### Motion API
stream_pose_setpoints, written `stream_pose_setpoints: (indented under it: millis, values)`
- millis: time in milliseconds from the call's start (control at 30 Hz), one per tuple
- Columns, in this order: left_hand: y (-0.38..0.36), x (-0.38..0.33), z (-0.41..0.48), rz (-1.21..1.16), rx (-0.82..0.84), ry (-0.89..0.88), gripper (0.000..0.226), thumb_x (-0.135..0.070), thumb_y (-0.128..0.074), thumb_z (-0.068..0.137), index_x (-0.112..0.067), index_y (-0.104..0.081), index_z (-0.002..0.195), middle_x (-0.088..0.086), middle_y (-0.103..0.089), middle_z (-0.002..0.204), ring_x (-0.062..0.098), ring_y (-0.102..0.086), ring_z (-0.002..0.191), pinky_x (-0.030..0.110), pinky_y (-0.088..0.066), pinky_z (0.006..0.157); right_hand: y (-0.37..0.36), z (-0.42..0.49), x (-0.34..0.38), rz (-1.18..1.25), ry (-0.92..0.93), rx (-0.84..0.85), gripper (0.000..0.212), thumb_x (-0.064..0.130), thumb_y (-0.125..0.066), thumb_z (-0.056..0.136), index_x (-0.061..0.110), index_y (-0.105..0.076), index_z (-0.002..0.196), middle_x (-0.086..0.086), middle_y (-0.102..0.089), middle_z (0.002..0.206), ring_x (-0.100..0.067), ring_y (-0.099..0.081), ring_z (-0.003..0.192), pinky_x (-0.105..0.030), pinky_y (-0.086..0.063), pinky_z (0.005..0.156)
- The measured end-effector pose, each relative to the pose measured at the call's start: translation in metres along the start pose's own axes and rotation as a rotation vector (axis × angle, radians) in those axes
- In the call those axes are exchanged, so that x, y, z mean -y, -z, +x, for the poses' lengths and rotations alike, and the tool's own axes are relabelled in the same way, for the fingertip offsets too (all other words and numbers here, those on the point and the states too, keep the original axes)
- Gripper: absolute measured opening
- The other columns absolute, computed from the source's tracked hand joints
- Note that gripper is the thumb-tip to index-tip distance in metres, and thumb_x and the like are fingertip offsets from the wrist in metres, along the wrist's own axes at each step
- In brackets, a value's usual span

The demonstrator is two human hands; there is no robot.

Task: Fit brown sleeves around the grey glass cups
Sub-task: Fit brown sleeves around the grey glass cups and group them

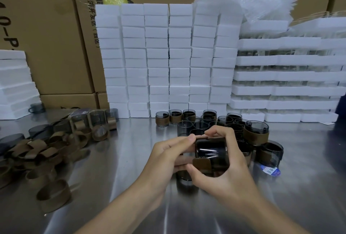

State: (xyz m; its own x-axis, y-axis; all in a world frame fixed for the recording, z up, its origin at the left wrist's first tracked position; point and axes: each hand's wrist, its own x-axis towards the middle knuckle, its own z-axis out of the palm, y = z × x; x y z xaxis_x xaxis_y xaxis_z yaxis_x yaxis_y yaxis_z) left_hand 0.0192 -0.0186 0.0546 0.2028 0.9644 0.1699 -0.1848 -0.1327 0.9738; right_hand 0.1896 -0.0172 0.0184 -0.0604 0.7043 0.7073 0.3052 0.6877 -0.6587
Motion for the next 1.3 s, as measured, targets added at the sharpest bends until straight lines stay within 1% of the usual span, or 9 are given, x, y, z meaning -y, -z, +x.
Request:
stream_pose_setpoints:
  millis: [233, 367, 467, 667, 767, 900, 1033, 1167, 1300]
  values:
    - [0.004, -0.008, 0.001, 0.025, 0.036, -0.008, 0.039, -0.05, -0.067, 0.094, -0.025, -0.084, 0.119, 0.007, -0.083, 0.115, 0.024, -0.082, 0.1, 0.016, -0.055, 0.068, 0.0, 0.003, 0.001, 0.054, 0.044, 0.036, 0.08, 0.041, -0.089, 0.073, 0.038, -0.05, 0.143, 0.018, -0.068, 0.126, -0.015, -0.074, 0.111, -0.021, -0.06, 0.085]
    - [0.007, -0.012, 0.0, 0.057, 0.094, -0.022, 0.037, -0.047, -0.064, 0.096, -0.027, -0.083, 0.121, 0.006, -0.083, 0.117, 0.026, -0.081, 0.106, 0.016, -0.057, 0.073, 0.006, 0.004, 0.001, 0.017, 0.082, 0.097, 0.078, 0.046, -0.084, 0.08, 0.045, -0.044, 0.147, 0.019, -0.061, 0.141, -0.007, -0.066, 0.127, -0.018, -0.054, 0.098]
    - [0.008, -0.013, 0.0, 0.077, 0.138, -0.042, 0.032, -0.042, -0.06, 0.103, -0.03, -0.082, 0.123, 0.005, -0.082, 0.119, 0.023, -0.08, 0.109, 0.017, -0.057, 0.079, 0.012, 0.006, 0.0, 0.001, 0.079, 0.139, 0.08, 0.048, -0.081, 0.084, 0.041, -0.04, 0.152, 0.016, -0.058, 0.148, -0.01, -0.061, 0.136, -0.026, -0.056, 0.103]
    - [0.01, -0.014, -0.001, 0.103, 0.144, -0.039, 0.035, -0.042, -0.057, 0.101, -0.031, -0.082, 0.122, 0.003, -0.082, 0.119, 0.02, -0.079, 0.113, 0.019, -0.059, 0.085, 0.011, 0.004, 0.002, -0.052, 0.082, 0.25, 0.081, 0.053, -0.075, 0.089, 0.047, -0.032, 0.157, 0.026, -0.062, 0.136, -0.015, -0.071, 0.122, -0.047, -0.06, 0.098]
    - [0.01, -0.014, 0.001, 0.114, 0.151, -0.047, 0.036, -0.043, -0.056, 0.1, -0.032, -0.083, 0.122, 0.002, -0.082, 0.12, 0.019, -0.078, 0.113, 0.021, -0.058, 0.086, 0.012, 0.006, 0.003, -0.055, 0.076, 0.271, 0.081, 0.053, -0.074, 0.09, 0.047, -0.031, 0.158, 0.028, -0.059, 0.139, -0.014, -0.07, 0.123, -0.043, -0.06, 0.098]
    - [0.011, -0.011, 0.002, 0.143, 0.155, -0.055, 0.038, -0.045, -0.055, 0.101, -0.033, -0.081, 0.125, 0.001, -0.081, 0.122, 0.019, -0.077, 0.115, 0.031, -0.052, 0.092, 0.013, 0.006, 0.002, -0.059, 0.068, 0.28, 0.079, 0.052, -0.073, 0.092, 0.049, -0.03, 0.157, 0.03, -0.06, 0.139, -0.006, -0.068, 0.125, -0.018, -0.055, 0.097]
    - [0.01, -0.009, 0.001, 0.134, 0.273, -0.052, 0.037, -0.042, -0.06, 0.106, -0.033, -0.073, 0.139, 0.0, -0.076, 0.135, 0.02, -0.072, 0.126, 0.035, -0.056, 0.097, 0.016, 0.011, 0.003, -0.074, 0.05, 0.276, 0.081, 0.06, -0.071, 0.091, 0.053, -0.027, 0.158, 0.025, -0.057, 0.147, -0.009, -0.063, 0.133, -0.035, -0.054, 0.102]
    - [0.003, -0.004, 0.002, -0.055, 0.241, 0.002, 0.04, -0.046, -0.063, 0.107, -0.025, -0.073, 0.139, 0.011, -0.074, 0.139, 0.028, -0.073, 0.126, 0.044, -0.059, 0.107, 0.017, 0.015, 0.007, 0.005, 0.008, 0.244, 0.089, 0.053, -0.081, 0.087, 0.053, -0.03, 0.16, 0.023, -0.067, 0.135, -0.012, -0.072, 0.121, -0.036, -0.056, 0.1]
    - [-0.005, 0.005, 0.004, -0.419, 0.181, 0.194, 0.056, -0.061, -0.05, 0.106, -0.019, -0.081, 0.127, 0.024, -0.075, 0.13, 0.03, -0.081, 0.097, 0.036, -0.066, 0.082, 0.012, 0.016, 0.009, 0.137, -0.074, 0.182, 0.075, 0.041, -0.088, 0.079, 0.053, -0.054, 0.144, 0.013, -0.075, 0.128, -0.015, -0.081, 0.095, -0.025, -0.062, 0.083]
